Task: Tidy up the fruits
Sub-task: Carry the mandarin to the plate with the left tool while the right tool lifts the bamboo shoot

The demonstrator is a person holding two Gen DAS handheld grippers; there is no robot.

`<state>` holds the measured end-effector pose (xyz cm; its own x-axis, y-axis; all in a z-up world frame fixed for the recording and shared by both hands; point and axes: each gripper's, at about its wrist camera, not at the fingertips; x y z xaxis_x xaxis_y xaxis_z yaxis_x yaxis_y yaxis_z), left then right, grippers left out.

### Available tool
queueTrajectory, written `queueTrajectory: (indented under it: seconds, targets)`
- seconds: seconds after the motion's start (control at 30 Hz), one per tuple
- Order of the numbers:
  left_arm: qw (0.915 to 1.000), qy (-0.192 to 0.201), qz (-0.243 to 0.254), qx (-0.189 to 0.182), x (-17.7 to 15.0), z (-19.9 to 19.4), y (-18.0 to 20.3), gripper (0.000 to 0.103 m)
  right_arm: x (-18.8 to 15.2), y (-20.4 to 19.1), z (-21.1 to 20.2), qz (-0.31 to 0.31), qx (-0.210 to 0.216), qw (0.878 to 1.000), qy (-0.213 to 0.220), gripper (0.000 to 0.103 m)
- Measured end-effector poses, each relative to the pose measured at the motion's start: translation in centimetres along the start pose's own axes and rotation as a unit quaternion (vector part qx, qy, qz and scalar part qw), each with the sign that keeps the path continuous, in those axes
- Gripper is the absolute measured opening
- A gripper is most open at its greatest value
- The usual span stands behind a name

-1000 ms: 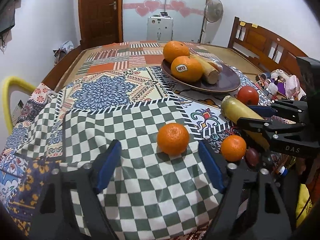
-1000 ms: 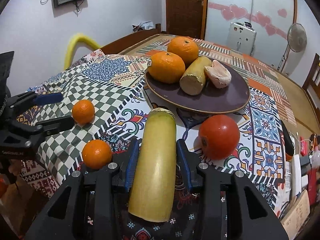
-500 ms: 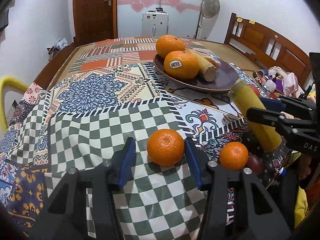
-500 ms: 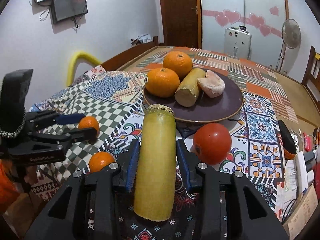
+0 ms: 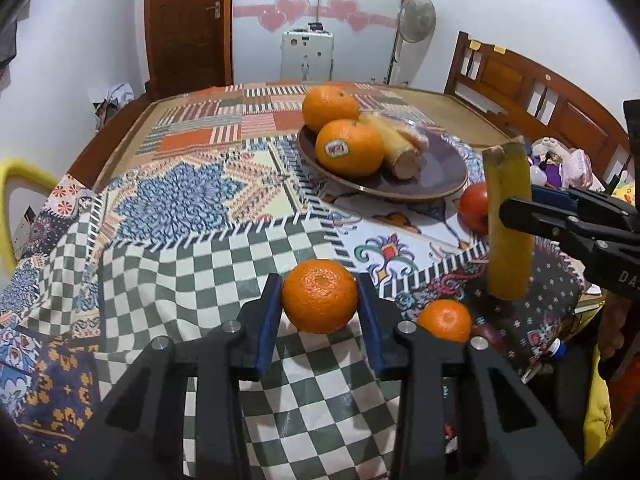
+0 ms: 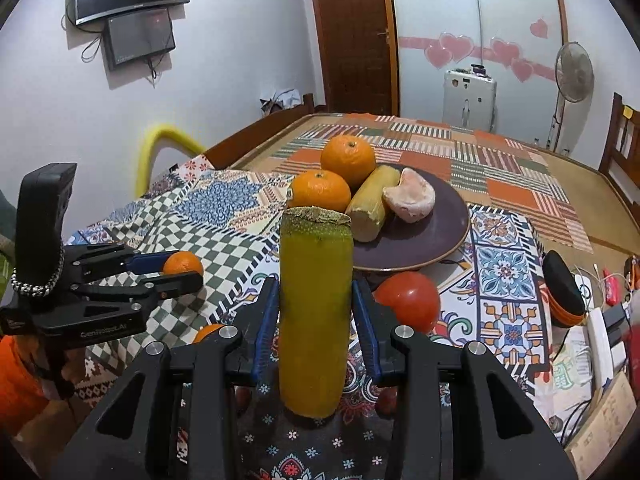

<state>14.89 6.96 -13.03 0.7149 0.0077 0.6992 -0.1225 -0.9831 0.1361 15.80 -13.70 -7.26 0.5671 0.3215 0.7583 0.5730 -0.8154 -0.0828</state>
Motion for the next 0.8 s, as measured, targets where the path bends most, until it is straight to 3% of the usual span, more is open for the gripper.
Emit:
queueTrajectory:
  seconds: [0.8]
  targets:
    - [0.9963,0.079,0.034,-0.002,6.2,-2.8,3.7,0.037,3.9,4.3,-3.2,0.019,-0.037,0.997,0.072,0.034]
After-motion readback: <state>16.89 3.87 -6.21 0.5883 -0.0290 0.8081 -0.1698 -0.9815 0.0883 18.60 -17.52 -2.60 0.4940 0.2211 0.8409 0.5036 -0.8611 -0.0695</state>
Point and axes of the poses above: each gripper's, at about its wrist camera, not at the fingertips, and z roughly the way its jaws point, y to its right, x to its top, and after that the axes turned 4 degrees about -x, right-handed
